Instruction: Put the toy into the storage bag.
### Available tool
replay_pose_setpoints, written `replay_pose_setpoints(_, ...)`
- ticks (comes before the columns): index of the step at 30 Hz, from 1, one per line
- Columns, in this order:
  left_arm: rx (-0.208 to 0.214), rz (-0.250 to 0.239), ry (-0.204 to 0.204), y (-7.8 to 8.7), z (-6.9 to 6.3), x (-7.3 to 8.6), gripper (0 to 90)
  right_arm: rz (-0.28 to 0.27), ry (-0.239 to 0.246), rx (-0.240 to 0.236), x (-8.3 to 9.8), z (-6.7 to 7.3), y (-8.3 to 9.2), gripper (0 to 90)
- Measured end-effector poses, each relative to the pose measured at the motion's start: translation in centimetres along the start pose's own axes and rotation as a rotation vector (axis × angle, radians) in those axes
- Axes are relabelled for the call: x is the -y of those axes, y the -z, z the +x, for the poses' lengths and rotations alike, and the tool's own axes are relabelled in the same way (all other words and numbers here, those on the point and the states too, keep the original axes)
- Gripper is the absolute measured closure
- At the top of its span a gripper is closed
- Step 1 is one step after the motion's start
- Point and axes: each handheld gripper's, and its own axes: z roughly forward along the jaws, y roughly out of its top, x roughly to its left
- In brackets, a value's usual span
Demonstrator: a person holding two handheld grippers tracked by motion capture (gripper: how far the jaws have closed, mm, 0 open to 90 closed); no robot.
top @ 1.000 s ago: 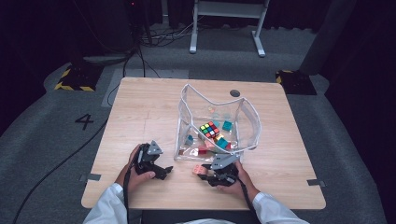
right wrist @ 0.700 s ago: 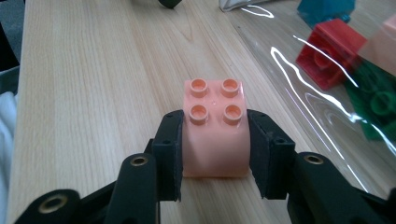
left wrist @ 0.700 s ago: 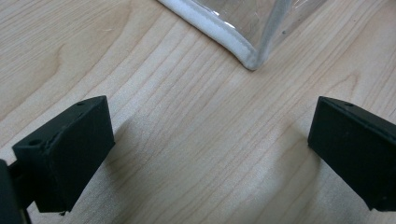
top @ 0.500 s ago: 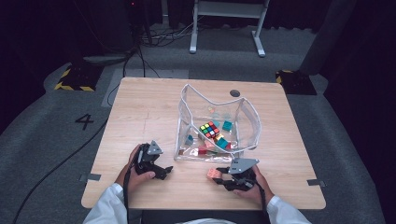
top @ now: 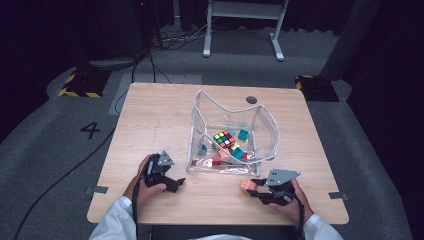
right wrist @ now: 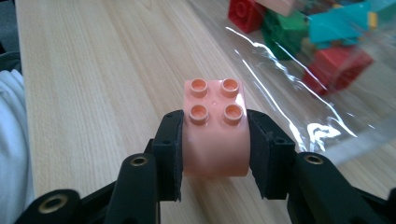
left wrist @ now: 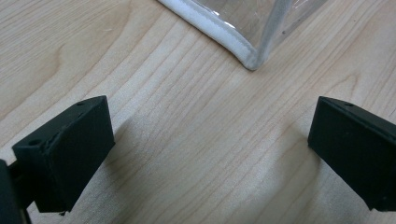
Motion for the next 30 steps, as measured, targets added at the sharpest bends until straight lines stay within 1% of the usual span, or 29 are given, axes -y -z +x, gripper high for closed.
replay_pose_setpoints(2, 0.0, 0.0, 0.0, 0.0, 0.0, 0.0, 0.4, -0.002, -0.008, 0.016, 0.3, -0.3, 0.5, 59.1)
replay_pose_setpoints(3, 0.0, 0.0, 0.0, 0.0, 0.0, 0.0, 0.4, -0.004, -0.004, 0.023, 0.4, -0.5, 0.7, 59.2)
replay_pose_setpoints(4, 0.0, 0.0, 0.0, 0.0, 0.0, 0.0, 0.4, 0.002, -0.012, 0.03, 0.5, -0.6, 1.0, 59.2)
replay_pose_setpoints(8, 0.0, 0.0, 0.0, 0.0, 0.0, 0.0, 0.4, 0.0, -0.031, 0.055, 1.1, -1.2, 1.8, 59.2)
replay_pose_setpoints(9, 0.0, 0.0, 0.0, 0.0, 0.0, 0.0, 0.4, -0.003, -0.029, 0.063, 1.2, -1.4, 1.9, 59.1)
replay_pose_setpoints(14, 0.002, 0.0, 0.0, 0.0, 0.0, 0.0, 0.4, -0.018, -0.053, 0.099, 1.5, -2.4, 3.3, 59.2)
replay_pose_setpoints(16, 0.002, 0.0, 0.0, 0.0, 0.0, 0.0, 0.4, -0.02, -0.061, 0.122, 1.7, -2.9, 3.9, 59.2)
replay_pose_setpoints(17, 0.0, 0.0, 0.0, 0.0, 0.0, 0.0, 0.4, -0.03, -0.062, 0.127, 1.8, -3.3, 4.1, 59.2)
replay_pose_setpoints(18, 0.001, 0.0, 0.0, 0.0, 0.0, 0.0, 0.4, -0.036, -0.073, 0.138, 1.9, -3.6, 4.5, 59.2)
replay_pose_setpoints(20, 0.0, 0.0, 0.0, 0.0, 0.0, 0.0, 0.4, -0.039, -0.08, 0.144, 2.0, -4.1, 4.9, 59.2)
replay_pose_setpoints(23, 0.002, 0.0, 0.0, 0.0, 0.0, 0.0, 0.4, -0.048, -0.095, 0.176, 2.1, -4.7, 5.5, 59.2)
replay_pose_setpoints(26, 0.002, 0.0, 0.0, 0.0, 0.0, 0.0, 0.4, -0.072, -0.116, 0.199, 2.2, -5.8, 6.3, 59.2)
replay_pose_setpoints(30, 0.002, 0.0, 0.001, 0.0, 0.0, 0.0, 0.4, -0.086, -0.138, 0.243, 2.0, -7.0, 7.0, 59.2)
